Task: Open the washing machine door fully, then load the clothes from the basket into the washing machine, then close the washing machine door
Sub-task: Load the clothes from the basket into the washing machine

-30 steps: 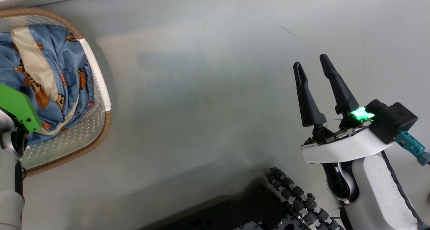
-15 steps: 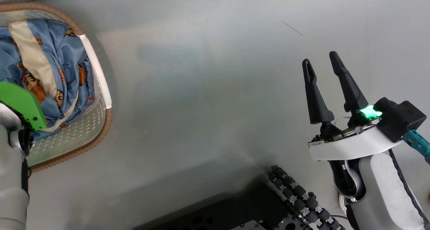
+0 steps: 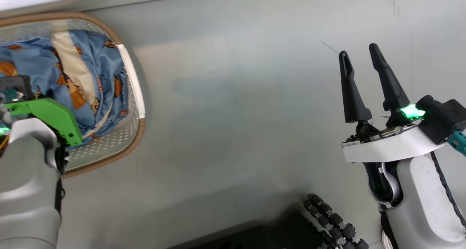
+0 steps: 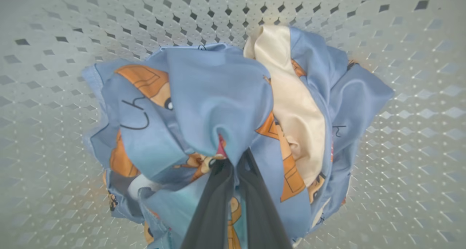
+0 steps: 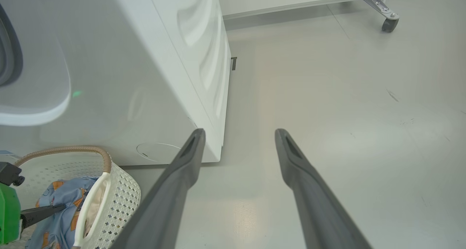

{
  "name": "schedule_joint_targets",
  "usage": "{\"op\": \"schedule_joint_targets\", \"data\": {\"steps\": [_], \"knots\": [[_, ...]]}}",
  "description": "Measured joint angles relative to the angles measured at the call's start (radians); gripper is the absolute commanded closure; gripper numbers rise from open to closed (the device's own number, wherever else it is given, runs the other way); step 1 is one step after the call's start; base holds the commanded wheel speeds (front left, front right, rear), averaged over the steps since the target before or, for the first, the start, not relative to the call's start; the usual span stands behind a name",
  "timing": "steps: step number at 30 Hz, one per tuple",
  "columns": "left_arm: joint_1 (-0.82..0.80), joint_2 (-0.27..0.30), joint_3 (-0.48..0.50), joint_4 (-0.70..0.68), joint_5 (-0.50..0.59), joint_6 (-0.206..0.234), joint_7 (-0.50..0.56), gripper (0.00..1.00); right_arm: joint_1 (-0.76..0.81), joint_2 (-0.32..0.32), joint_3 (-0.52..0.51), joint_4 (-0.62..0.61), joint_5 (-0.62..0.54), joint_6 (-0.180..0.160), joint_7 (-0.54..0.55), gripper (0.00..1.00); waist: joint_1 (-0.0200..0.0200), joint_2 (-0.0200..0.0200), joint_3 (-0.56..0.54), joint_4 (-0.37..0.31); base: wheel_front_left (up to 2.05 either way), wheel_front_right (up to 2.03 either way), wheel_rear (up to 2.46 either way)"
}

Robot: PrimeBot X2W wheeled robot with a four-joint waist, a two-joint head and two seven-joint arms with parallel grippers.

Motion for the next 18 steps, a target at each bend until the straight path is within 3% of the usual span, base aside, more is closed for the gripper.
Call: {"op": "schedule_joint_targets", "data": {"steps": [18], "knots": [[0.113, -0.111, 0.015, 0.020, -0.038, -0.011, -0.245, 1.00, 0.045, -0.039, -0.057, 0.053, -0.010, 0.000, 0.000, 0.00, 0.0000, 0.0000, -0.205, 0.103, 0.00, 0.00, 0.00]]}}
